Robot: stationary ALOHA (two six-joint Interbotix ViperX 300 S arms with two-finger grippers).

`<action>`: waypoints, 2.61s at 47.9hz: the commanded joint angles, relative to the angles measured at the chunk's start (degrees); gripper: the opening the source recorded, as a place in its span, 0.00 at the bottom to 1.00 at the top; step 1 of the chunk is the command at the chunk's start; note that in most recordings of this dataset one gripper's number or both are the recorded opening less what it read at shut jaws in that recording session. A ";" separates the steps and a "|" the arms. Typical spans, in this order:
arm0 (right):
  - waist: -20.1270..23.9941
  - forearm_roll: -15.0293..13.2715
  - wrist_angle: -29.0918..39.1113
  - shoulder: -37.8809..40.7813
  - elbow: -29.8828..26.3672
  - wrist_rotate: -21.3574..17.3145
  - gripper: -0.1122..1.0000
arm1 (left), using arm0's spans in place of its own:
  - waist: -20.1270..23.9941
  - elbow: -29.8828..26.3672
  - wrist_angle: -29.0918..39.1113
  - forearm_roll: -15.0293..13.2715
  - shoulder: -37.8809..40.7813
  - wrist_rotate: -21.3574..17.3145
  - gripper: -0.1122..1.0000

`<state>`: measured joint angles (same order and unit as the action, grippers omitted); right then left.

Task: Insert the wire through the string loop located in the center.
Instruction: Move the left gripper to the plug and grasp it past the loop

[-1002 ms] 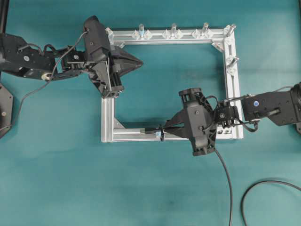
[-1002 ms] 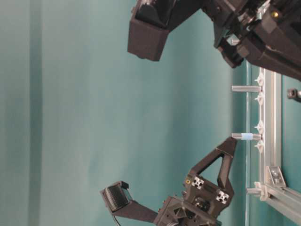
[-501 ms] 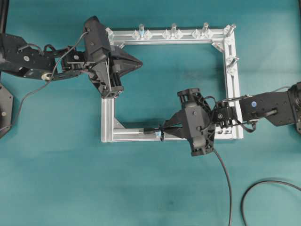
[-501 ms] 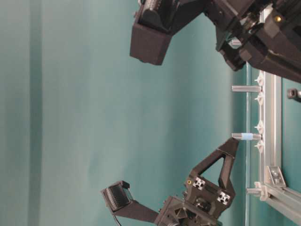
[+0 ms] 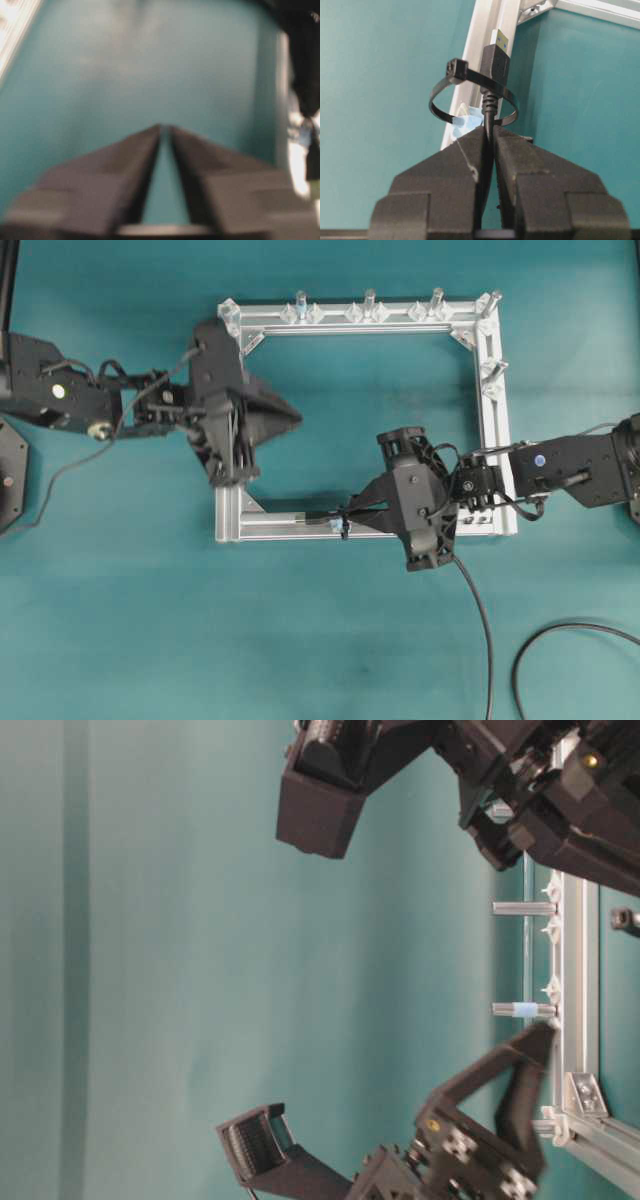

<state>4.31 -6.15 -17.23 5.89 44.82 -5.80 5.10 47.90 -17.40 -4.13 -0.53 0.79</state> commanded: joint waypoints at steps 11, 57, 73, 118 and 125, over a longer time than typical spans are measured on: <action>-0.26 0.09 -0.53 -0.79 -0.79 0.00 0.16 | -5.54 -2.81 7.12 0.26 -1.49 0.18 0.85; -0.35 0.09 -0.62 -0.79 -0.70 0.09 0.16 | -11.95 -5.10 9.58 0.26 -0.35 0.26 0.86; -0.35 0.09 -0.62 -0.79 -0.79 0.09 0.16 | -11.95 -8.44 7.82 0.26 5.54 -0.09 0.86; -0.26 0.09 -0.62 -0.88 -0.79 0.09 0.16 | -11.34 -8.88 6.86 0.35 9.40 -0.53 0.45; -0.35 0.09 -0.62 -0.79 -0.97 0.00 0.16 | -11.34 -8.44 6.86 0.44 8.88 -0.44 0.45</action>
<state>4.13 -6.06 -17.31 5.80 44.82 -5.80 -6.50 39.55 -10.37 -3.96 10.63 0.62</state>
